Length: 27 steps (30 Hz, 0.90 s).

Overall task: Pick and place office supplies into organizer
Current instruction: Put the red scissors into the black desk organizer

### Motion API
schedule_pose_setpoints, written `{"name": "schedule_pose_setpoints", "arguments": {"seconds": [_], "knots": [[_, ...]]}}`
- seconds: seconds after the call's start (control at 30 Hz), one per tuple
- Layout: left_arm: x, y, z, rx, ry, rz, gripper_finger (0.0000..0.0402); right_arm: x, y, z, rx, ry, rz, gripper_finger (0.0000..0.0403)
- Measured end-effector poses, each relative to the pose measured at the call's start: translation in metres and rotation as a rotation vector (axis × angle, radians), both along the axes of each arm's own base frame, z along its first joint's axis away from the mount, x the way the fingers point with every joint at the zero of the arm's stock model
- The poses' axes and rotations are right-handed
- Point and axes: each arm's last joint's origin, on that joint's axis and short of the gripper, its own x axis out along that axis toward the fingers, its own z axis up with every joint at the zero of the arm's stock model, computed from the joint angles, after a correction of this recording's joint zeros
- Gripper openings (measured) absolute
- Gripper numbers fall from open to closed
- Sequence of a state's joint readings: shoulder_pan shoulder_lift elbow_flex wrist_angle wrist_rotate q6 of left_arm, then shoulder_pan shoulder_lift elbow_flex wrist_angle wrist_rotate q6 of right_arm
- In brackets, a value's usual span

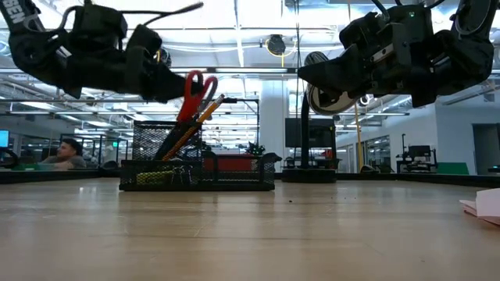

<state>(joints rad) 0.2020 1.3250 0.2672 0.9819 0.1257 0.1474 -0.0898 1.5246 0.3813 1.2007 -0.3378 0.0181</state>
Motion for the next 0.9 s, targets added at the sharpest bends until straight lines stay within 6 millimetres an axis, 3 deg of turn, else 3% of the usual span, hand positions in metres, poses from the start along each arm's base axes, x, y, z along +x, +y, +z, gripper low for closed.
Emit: {"name": "schedule_pose_setpoints", "arguments": {"seconds": [0.27, 0.57, 0.9], "knots": [[0.005, 0.001, -0.016, -0.032, 0.061, 0.020, 0.0031, 0.000, 0.000, -0.001, 0.000, 0.007, 0.000, 0.0004], [0.007, -0.002, -0.017, -0.034, 0.059, 0.014, 0.0036, 0.000, 0.000, -0.002, 0.001, 0.017, 0.000, 0.0004], [0.009, -0.010, -0.014, -0.025, 0.022, 0.041, 0.0139, 0.000, 0.000, -0.002, 0.002, 0.023, 0.000, 0.0004]]}}
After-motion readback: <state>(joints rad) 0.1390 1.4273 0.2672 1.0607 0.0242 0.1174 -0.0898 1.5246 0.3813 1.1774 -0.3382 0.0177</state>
